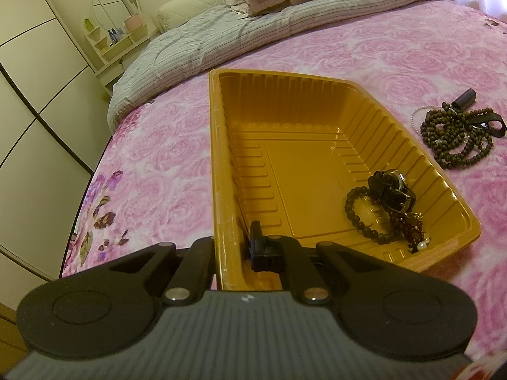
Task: Organize jewelry
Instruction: 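Grasp the second black-strap watch by its strap with the right gripper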
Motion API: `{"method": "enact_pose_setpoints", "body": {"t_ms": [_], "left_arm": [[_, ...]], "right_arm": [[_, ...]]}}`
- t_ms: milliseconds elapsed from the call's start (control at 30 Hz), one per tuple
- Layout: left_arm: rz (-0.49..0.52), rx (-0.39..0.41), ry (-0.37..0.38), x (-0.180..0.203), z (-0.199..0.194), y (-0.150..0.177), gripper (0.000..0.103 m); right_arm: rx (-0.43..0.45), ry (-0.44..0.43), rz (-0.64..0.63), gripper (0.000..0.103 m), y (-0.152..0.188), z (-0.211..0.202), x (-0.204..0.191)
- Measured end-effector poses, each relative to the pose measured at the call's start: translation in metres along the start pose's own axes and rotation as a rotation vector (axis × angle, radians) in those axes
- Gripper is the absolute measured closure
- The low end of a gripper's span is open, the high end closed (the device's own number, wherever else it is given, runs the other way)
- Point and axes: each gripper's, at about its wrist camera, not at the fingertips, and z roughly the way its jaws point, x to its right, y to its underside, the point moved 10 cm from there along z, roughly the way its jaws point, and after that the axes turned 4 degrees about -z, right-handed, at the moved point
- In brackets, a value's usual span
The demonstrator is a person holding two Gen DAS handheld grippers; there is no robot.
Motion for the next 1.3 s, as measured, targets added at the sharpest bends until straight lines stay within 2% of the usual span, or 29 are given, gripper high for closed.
{"method": "enact_pose_setpoints", "body": {"t_ms": [167,367,433,500,600,800,1033,1233,1267,1300], "left_arm": [[0.000,-0.001,0.000,0.001,0.000,0.000,0.099],[0.000,0.000,0.000,0.000,0.000,0.000,0.099],[0.000,-0.001,0.000,0.000,0.001,-0.001,0.099],[0.000,-0.001,-0.001,0.000,0.001,-0.001,0.099],[-0.002,-0.002,0.000,0.000,0.001,-0.001,0.099],[-0.001,-0.002,0.000,0.000,0.001,-0.001,0.099],[0.001,0.000,-0.003,-0.001,0.000,-0.001,0.099],[0.003,0.001,-0.004,-0.001,-0.001,0.000,0.099],[0.003,0.002,-0.004,-0.001,-0.001,0.000,0.099],[0.004,0.001,-0.005,-0.001,-0.001,0.000,0.099]], "right_arm": [[-0.038,0.008,-0.045,0.054,0.001,0.013,0.019],[-0.074,-0.019,-0.102,0.055,0.004,0.035,0.019],[-0.084,-0.019,-0.116,0.058,0.003,0.042,0.018],[-0.096,-0.018,-0.133,0.074,0.003,0.046,0.017],[-0.092,-0.011,-0.139,0.080,0.003,0.045,0.016],[-0.076,0.012,-0.113,0.081,0.010,0.021,0.018],[-0.098,0.117,-0.078,0.083,0.030,-0.017,0.035],[-0.129,0.082,-0.074,0.082,0.048,-0.027,0.038],[-0.126,0.083,-0.086,0.078,0.048,-0.028,0.038],[-0.118,0.082,-0.098,0.069,0.047,-0.028,0.037]]}}
